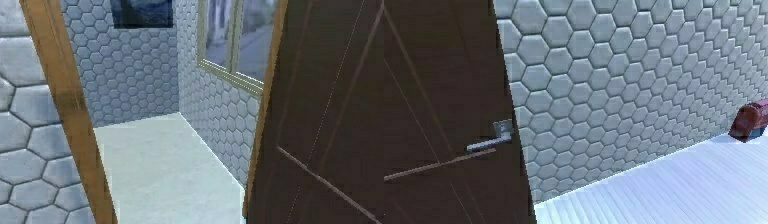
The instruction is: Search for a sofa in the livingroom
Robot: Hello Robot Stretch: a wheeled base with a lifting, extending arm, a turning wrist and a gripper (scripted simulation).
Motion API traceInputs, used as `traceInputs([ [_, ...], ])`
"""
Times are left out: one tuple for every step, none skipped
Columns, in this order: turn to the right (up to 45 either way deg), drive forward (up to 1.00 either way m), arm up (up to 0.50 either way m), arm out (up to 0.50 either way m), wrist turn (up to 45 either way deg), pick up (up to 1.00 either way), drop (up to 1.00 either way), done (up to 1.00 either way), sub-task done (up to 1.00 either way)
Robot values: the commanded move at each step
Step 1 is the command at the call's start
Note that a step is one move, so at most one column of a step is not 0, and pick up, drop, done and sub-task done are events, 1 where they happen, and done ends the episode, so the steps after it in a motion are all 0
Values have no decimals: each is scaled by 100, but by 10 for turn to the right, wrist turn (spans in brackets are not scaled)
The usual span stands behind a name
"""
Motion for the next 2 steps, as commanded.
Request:
traceInputs([
  [0,65,0,0,0,0,0,0,0],
  [-390,0,0,0,0,0,0,0,0],
])
